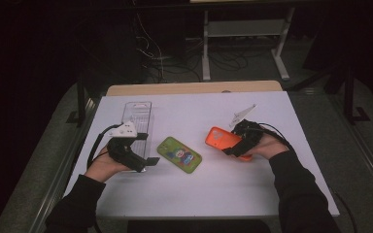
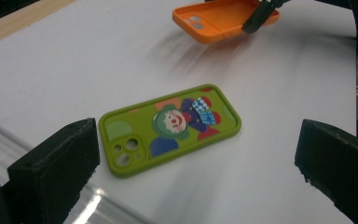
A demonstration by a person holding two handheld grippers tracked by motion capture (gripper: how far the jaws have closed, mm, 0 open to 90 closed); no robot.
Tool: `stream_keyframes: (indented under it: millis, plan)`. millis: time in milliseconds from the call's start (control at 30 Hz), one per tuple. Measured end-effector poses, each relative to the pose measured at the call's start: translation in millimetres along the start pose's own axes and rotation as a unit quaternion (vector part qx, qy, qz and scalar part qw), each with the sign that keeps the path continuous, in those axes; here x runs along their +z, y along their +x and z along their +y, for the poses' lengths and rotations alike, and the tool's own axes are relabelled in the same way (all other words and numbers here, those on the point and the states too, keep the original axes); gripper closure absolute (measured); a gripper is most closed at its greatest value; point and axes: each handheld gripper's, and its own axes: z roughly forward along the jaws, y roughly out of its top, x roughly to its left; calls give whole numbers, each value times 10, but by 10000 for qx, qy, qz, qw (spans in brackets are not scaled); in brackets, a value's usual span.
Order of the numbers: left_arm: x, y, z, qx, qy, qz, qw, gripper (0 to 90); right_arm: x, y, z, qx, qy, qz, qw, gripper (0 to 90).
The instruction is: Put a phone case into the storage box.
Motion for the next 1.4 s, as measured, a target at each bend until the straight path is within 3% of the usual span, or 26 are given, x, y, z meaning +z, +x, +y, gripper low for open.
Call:
stream_keyframes:
  millis: [133,367,700,933,1233,1400]
  plan:
    - [78,-8,86,80,-36,-92,9999,0,-1,31,16,-155,-26,81,9998,153]
    - [217,-30,221,233,-74,-288,9993,0,-40,77,63,-225,-43,168,9996,153]
    - [444,-83,423,454,116,-619,9970,0,-65,134,127,-485,-118,326,9982,153]
    - [545,-155,477,713,146,-845,9938,0,-54,211,167,-659,-145,513,9964,153]
    - [639,-217,488,892,285,-1038,9902,0,-34,379,261,-1045,-141,752,9916,153]
    - [682,-272,496,1047,382,-1175,9868,0,-40,476,335,-1274,-124,867,9880,153]
